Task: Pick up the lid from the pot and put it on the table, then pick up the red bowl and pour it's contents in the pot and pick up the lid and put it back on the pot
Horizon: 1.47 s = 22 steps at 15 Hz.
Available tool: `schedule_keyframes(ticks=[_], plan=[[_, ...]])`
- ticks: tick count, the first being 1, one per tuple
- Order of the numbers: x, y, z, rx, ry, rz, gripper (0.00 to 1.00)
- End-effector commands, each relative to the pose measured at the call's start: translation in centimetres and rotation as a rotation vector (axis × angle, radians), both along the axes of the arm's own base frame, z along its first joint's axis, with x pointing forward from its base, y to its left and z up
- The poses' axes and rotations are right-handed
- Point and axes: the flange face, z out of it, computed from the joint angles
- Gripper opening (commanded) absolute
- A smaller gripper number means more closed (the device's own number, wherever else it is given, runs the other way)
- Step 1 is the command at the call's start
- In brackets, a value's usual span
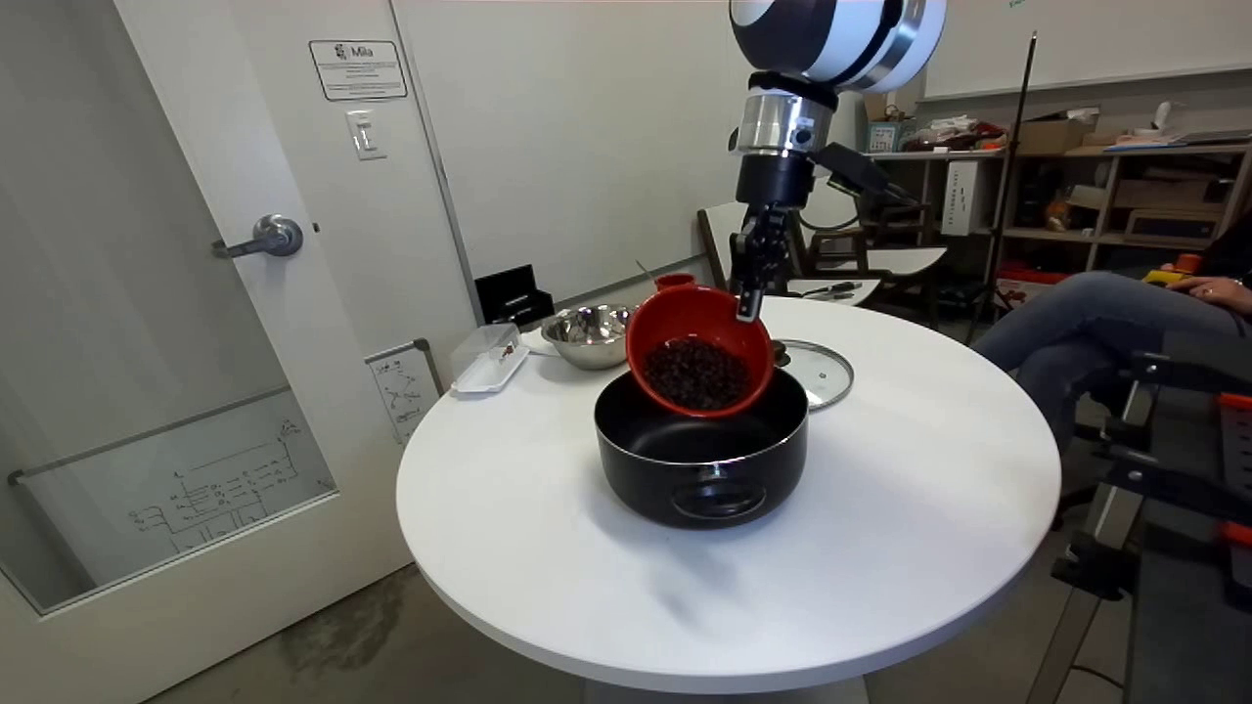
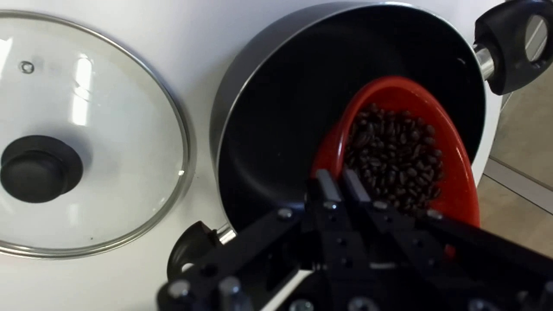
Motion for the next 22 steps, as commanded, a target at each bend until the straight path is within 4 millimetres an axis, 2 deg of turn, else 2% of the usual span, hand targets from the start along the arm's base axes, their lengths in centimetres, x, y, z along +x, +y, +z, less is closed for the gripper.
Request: schedule_keyframes(ticks=[1, 9, 22], plan=[[-0.7, -0.1, 0.9, -0.005, -0.063, 0.017, 0.02], [-0.7, -1.8, 1.6, -0.018, -0.073, -0.018, 0.02], [0.7, -3.1, 1.0, 0.033, -0.101, -0.155, 0.02]])
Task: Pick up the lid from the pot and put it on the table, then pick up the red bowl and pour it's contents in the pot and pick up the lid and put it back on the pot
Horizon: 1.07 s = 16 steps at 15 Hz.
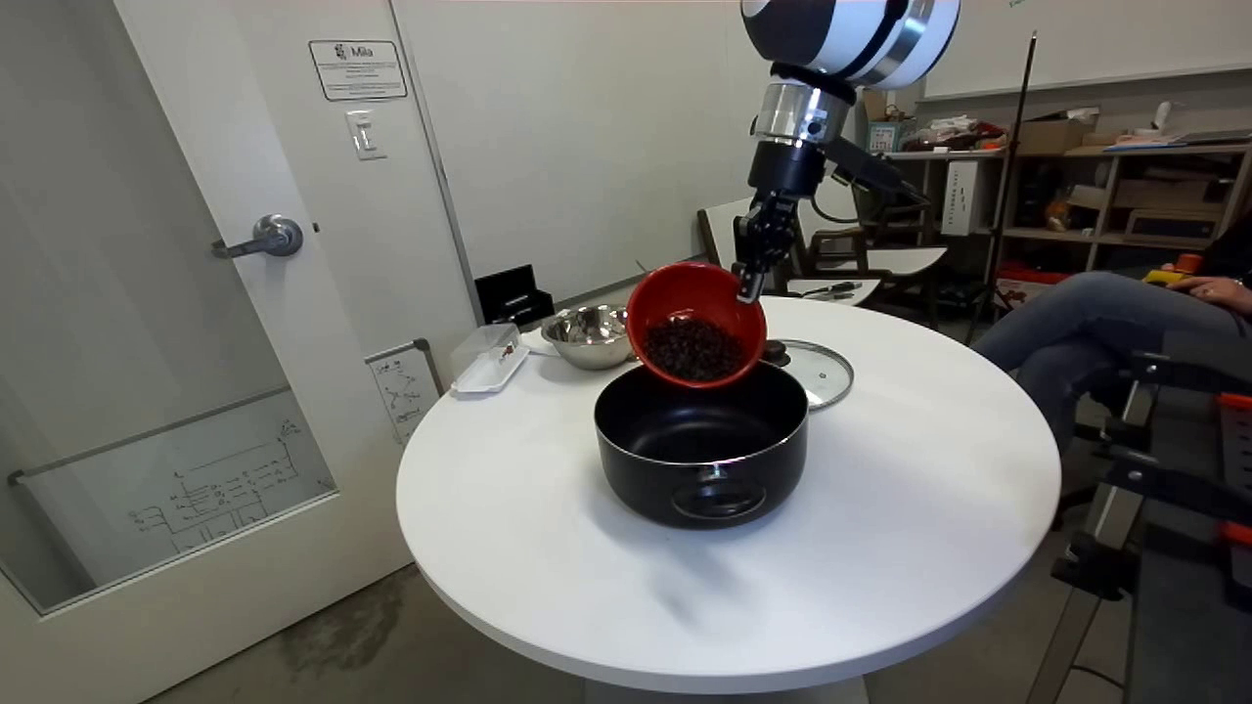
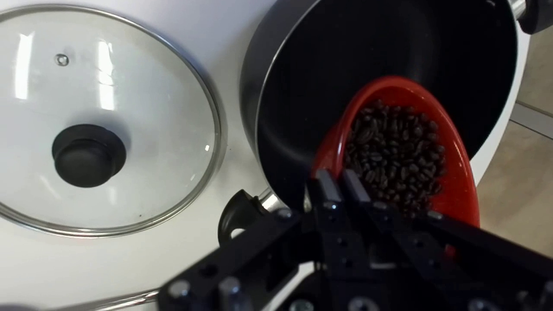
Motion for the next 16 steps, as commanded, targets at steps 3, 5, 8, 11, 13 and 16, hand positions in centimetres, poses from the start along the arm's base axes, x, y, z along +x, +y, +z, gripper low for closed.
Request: schedule_keyframes(ticks=[3, 5, 8, 11, 13, 16], plan=[[0.6, 0.2, -0.5, -0.001, -0.034, -0.024, 0.02], [0.6, 0.6, -1.0, -0.011, -0.044, -0.015, 0.02], [0.7, 0.9, -1.3, -0.024, -0.072, -0.013, 0.02], [0.8, 1.0, -1.7, -0.040, -0.092, -0.021, 0.02], [0.8, 1.0, -2.0, -0.062, -0.111, -0.019, 0.02], [0.7, 0.9, -2.5, -0.102, -0.145, -0.012, 0.02]])
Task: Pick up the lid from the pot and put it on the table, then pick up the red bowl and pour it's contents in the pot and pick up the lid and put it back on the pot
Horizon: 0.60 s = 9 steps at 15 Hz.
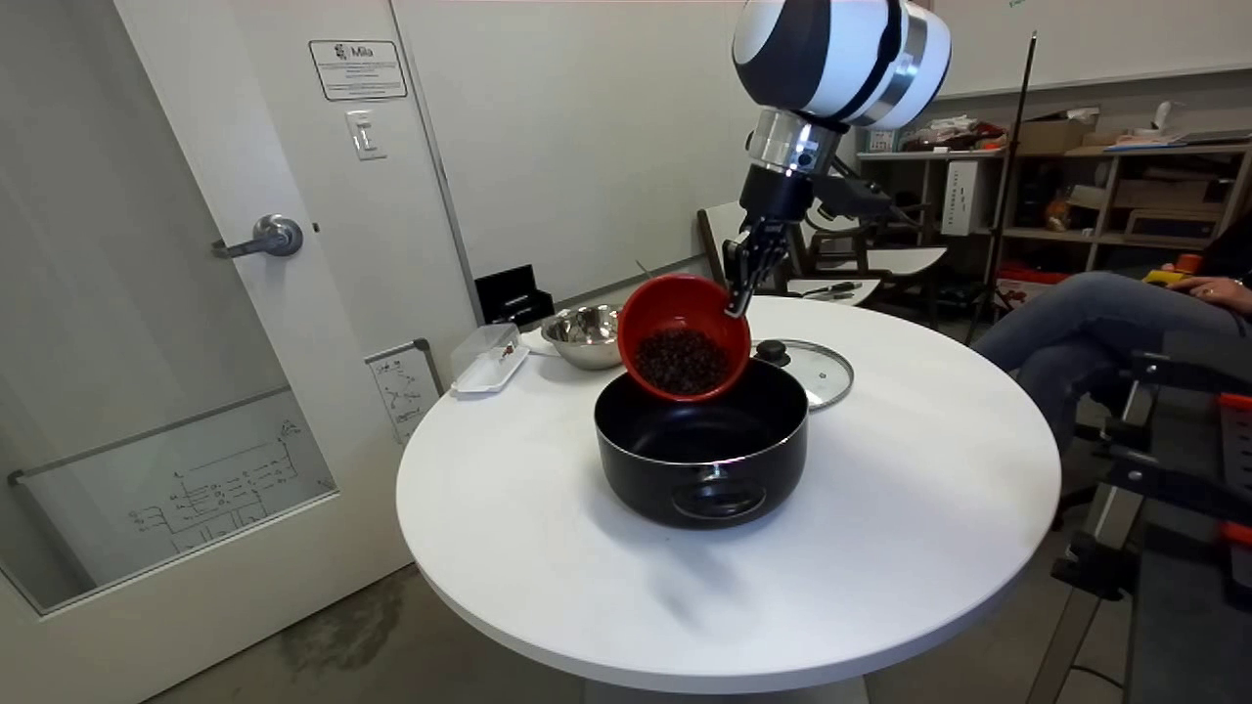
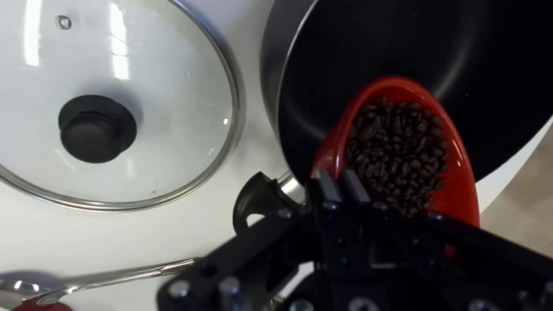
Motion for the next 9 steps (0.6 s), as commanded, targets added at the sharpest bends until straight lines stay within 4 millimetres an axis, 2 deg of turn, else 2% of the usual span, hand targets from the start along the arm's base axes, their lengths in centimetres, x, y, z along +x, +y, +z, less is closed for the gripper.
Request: schedule_keyframes(ticks=[1, 9], plan=[[0.2, 0.0, -0.3, -0.047, -0.053, 0.016, 0.02], [0.0, 1.1, -1.3, -0.105, -0.101, 0.069, 0.02]])
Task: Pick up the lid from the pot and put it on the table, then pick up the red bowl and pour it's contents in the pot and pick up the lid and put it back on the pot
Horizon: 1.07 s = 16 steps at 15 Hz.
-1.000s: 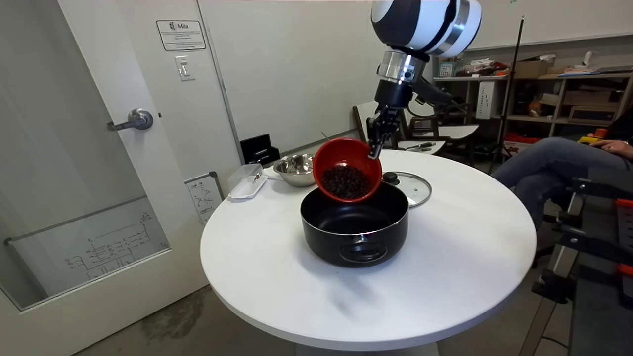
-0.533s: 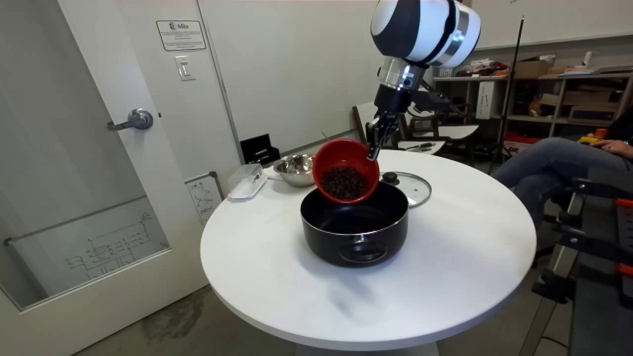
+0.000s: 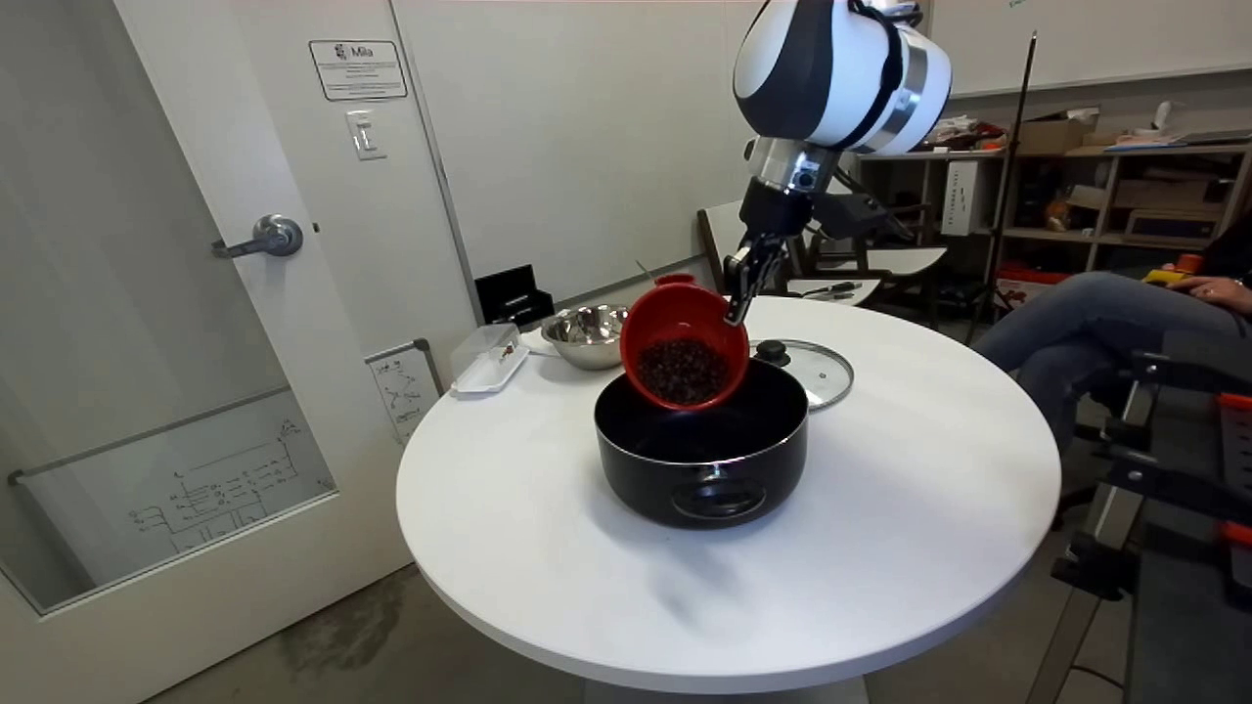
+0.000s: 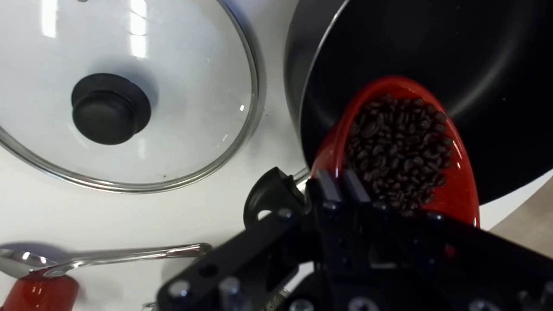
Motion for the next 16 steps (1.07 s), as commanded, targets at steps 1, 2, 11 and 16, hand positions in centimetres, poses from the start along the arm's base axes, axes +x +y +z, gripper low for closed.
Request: schedule_keyframes(ticks=[1, 2, 11, 16], plan=[[0.0, 1.0, 0.2, -0.042, -0.048, 0.044, 0.02], [0.0, 1.2, 0.1, -0.051, -0.057, 0.053, 0.02], [-1.1, 2.9, -0.3, -0.153, -0.159, 0.107, 0.02], [-2.0, 3.6, 0.6, -0.215, -0.241, 0.119, 0.02]])
